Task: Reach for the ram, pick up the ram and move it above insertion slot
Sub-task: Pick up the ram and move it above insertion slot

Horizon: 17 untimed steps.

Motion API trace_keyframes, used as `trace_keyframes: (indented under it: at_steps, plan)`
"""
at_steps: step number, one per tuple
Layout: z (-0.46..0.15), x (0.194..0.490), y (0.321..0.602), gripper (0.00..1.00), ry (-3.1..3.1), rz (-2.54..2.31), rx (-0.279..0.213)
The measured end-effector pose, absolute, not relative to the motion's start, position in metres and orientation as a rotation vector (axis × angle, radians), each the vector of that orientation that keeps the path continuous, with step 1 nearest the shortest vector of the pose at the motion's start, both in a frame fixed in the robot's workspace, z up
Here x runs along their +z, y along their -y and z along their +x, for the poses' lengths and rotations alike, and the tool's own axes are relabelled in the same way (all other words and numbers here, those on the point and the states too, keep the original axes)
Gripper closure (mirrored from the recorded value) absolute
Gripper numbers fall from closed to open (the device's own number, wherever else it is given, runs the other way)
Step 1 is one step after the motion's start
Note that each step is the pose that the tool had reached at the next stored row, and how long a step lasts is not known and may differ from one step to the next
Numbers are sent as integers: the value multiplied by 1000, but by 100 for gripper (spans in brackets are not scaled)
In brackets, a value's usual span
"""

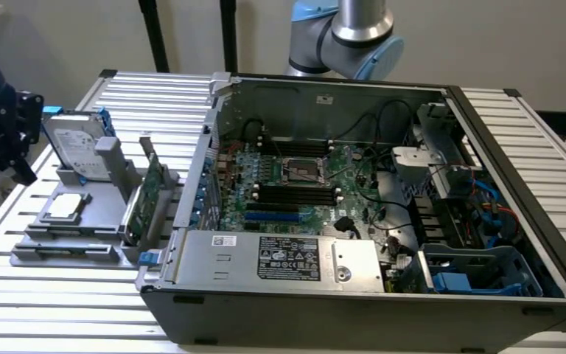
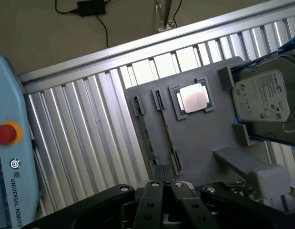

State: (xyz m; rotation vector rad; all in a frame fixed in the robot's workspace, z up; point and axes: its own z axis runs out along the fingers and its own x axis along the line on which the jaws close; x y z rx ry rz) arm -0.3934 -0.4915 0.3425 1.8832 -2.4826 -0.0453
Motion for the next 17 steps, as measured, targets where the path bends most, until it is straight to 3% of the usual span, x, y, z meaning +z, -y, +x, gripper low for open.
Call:
trace_keyframes:
  at_steps: [14,16,17]
  plan:
    - [-393,339,491,89,2277,2125,-39]
    - [-393,339,491,88,2277,2125,-39]
    - [-393,339,491,82,2277,2125,-39]
